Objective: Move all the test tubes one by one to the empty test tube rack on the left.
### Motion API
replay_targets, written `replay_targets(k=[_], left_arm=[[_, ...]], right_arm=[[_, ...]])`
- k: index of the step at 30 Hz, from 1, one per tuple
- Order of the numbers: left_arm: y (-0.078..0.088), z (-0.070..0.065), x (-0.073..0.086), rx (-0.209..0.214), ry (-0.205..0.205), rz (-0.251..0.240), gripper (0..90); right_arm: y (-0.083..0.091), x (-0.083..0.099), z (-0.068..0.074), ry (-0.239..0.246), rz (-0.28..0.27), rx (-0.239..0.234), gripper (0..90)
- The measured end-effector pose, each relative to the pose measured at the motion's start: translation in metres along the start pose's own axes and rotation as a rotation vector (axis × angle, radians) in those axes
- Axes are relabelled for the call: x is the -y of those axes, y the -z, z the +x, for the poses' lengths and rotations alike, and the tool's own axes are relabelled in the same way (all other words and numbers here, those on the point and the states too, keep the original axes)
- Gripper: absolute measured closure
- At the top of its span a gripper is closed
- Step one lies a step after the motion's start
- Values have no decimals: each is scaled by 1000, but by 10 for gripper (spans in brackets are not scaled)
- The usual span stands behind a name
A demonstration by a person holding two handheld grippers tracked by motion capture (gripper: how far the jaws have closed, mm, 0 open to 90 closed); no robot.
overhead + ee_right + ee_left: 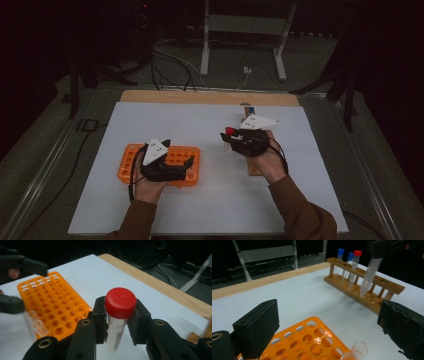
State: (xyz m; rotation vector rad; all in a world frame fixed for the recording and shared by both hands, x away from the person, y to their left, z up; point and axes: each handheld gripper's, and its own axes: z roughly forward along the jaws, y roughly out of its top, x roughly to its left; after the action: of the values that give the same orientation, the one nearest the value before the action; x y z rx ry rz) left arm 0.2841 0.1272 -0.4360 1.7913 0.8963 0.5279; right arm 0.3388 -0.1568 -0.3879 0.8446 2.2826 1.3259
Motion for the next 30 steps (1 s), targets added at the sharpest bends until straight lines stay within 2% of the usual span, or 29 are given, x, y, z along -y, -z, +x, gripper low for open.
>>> replay_targets(k=[2, 7, 11, 12, 17, 21, 22, 23, 24, 26, 27, 28, 30], left_arm=[[-3, -3, -3, 11, -15, 1, 54], [-9, -9, -7, 36, -22, 2, 72], [-13, -14, -10, 59, -31, 6, 94], [-14, -16, -10, 64, -36, 6, 116], [-19, -23, -14, 82, -55, 10, 170], [-20, -26, -14, 92, -68, -5, 407], [-20, -26, -14, 103, -67, -8, 407], [-20, -25, -14, 111, -66, -12, 496], [-20, -24, -14, 127, -66, -13, 528], [-21, -24, -14, 132, -68, -12, 583], [-21, -24, -14, 137, -67, -10, 583], [-21, -24, -14, 142, -67, -9, 633], [-21, -24, -14, 151, -66, -10, 677]], right_arm=[[-2, -3, 5, 12, -1, -13, 706], [-7, -7, 14, 20, 3, -42, 706], [-13, -11, 22, 12, -2, -79, 706], [-15, -13, 27, 14, -4, -97, 706], [-20, -16, 37, 30, -6, -120, 706], [-24, -18, 46, 33, -3, -155, 705], [-24, -18, 46, 33, -3, -155, 705], [-26, -18, 47, 34, -3, -163, 706], [-26, -18, 48, 33, -4, -166, 705], [-27, -17, 48, 24, -6, -178, 705], [-27, -17, 48, 24, -6, -178, 705], [-27, -17, 48, 17, -8, -187, 706], [-27, -17, 48, 14, -9, -195, 705]])
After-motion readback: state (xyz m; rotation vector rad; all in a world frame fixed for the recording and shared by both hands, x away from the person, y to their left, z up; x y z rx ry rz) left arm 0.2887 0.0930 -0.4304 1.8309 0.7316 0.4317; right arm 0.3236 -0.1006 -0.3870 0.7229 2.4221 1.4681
